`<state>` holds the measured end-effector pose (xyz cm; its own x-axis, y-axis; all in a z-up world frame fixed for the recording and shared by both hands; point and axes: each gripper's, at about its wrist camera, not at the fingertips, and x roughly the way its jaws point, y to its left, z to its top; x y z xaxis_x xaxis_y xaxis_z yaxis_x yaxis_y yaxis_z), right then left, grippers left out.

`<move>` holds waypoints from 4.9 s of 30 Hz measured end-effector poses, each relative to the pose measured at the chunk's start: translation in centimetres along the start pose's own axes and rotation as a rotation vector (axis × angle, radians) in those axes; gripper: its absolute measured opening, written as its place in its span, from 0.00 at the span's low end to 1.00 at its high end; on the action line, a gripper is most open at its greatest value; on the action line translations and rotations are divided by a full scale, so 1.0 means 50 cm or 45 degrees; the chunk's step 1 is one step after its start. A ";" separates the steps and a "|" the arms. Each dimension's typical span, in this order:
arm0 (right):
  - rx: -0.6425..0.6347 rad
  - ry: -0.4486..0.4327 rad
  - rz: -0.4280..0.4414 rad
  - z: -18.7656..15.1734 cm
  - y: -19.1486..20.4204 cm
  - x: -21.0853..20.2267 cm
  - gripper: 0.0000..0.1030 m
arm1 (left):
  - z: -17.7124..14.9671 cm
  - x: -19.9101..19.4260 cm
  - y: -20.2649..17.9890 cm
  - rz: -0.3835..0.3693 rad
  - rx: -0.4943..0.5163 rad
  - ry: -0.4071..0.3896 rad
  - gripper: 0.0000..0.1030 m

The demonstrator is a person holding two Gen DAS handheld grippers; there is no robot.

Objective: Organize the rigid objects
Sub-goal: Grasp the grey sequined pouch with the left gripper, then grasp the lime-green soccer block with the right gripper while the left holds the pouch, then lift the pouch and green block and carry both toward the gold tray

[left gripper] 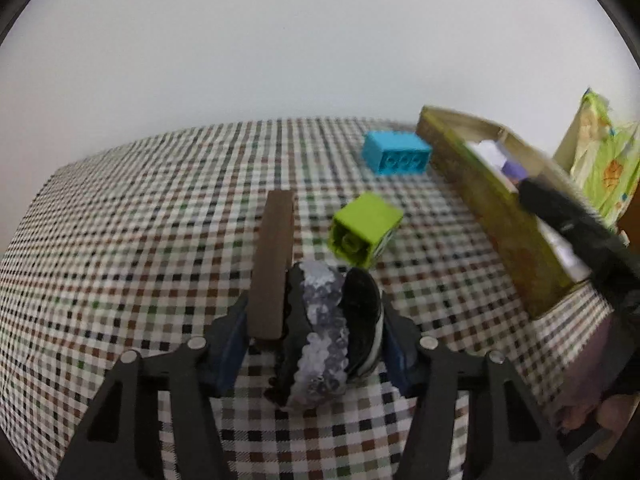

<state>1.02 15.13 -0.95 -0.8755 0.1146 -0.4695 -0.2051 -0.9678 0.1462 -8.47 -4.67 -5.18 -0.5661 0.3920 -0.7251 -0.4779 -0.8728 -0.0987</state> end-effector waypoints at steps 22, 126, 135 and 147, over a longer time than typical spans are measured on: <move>-0.070 0.053 0.062 0.000 0.036 0.015 0.69 | 0.005 0.025 0.045 0.001 -0.097 0.071 0.57; 0.066 0.128 0.315 0.030 0.040 0.054 0.45 | 0.010 -0.061 0.080 0.224 -0.232 -0.301 0.41; 0.121 0.113 0.303 0.039 -0.015 0.029 0.45 | 0.029 -0.047 -0.006 0.206 -0.182 -0.321 0.41; 0.167 0.078 0.264 0.054 -0.080 -0.022 0.45 | 0.050 -0.021 -0.094 0.160 -0.135 -0.311 0.41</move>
<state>1.62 19.49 1.34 -0.8776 -0.1007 -0.4688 -0.0826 -0.9313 0.3548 -7.32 -0.25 -2.27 -0.7674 0.3259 -0.5522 -0.3283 -0.9394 -0.0981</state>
